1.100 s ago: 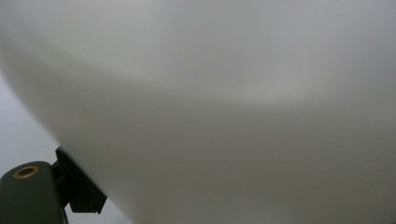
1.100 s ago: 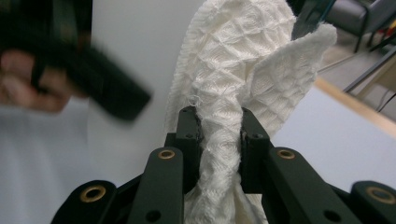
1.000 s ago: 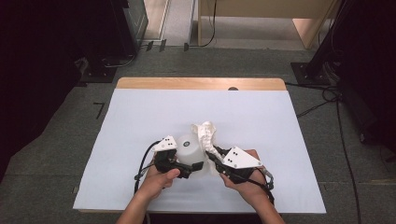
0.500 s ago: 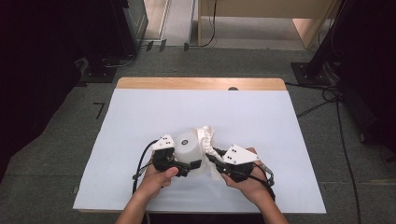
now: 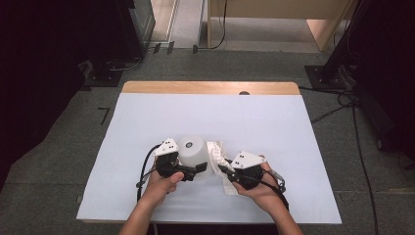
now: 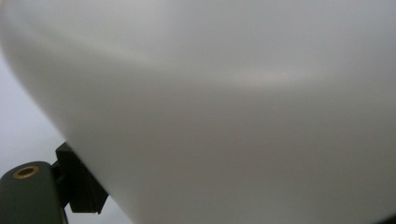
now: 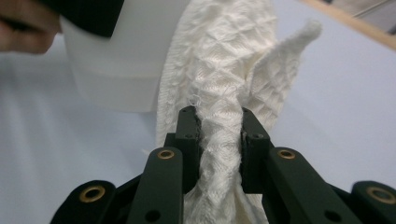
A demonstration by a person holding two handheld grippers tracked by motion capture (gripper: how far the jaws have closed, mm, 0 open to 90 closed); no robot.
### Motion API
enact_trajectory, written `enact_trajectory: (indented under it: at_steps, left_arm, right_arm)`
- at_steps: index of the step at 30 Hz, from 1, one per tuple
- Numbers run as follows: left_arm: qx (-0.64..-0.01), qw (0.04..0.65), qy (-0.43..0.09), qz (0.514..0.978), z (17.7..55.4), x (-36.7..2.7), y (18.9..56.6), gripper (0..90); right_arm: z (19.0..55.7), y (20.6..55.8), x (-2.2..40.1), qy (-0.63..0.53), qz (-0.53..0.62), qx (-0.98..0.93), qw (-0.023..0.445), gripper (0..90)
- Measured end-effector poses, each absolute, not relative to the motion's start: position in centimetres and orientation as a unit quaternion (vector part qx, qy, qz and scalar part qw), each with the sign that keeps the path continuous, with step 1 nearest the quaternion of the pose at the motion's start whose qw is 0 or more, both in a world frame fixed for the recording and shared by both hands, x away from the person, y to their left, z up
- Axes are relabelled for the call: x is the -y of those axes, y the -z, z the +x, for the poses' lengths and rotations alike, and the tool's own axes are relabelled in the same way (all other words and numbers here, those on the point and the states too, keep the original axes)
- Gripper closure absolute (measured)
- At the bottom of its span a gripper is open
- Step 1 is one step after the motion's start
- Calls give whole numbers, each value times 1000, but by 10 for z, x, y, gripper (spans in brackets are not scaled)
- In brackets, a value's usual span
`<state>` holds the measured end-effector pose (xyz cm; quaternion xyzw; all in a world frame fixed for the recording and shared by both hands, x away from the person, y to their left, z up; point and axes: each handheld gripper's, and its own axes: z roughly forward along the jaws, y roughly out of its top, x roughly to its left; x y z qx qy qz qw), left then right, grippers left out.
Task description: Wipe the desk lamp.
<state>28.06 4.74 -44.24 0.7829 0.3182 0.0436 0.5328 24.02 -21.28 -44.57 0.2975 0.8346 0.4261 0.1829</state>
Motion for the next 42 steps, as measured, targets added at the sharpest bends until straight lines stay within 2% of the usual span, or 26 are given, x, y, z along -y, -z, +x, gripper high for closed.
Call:
enact_trajectory:
  at_steps: [5, 10, 18, 22, 27, 30, 37, 42]
  left_arm:
    - [-317, 472, -136, 811, 281, -37, 454, 78]
    - [-308, 445, -180, 821, 282, -30, 466, 78]
    - [-307, 437, -189, 824, 283, -32, 476, 76]
    - [-319, 453, -191, 810, 279, -35, 472, 53]
    - [-343, 453, -211, 795, 269, -29, 469, 11]
    - [-370, 431, -245, 785, 265, -17, 472, 0]
    - [-463, 395, -251, 753, 265, -6, 478, 12]
    - [-465, 403, -249, 748, 262, -6, 479, 78]
  right_arm:
    - [242, 432, 232, -461, 349, -785, 223, 745]
    - [242, 430, 243, -475, 371, -760, 241, 746]
    - [244, 430, 249, -478, 385, -750, 247, 746]
    - [244, 430, 249, -478, 384, -751, 247, 745]
    - [244, 430, 251, -478, 387, -749, 248, 745]
    - [244, 429, 251, -478, 387, -749, 248, 745]
    - [244, 430, 249, -477, 387, -749, 248, 745]
    - [244, 431, 250, -474, 390, -748, 252, 745]
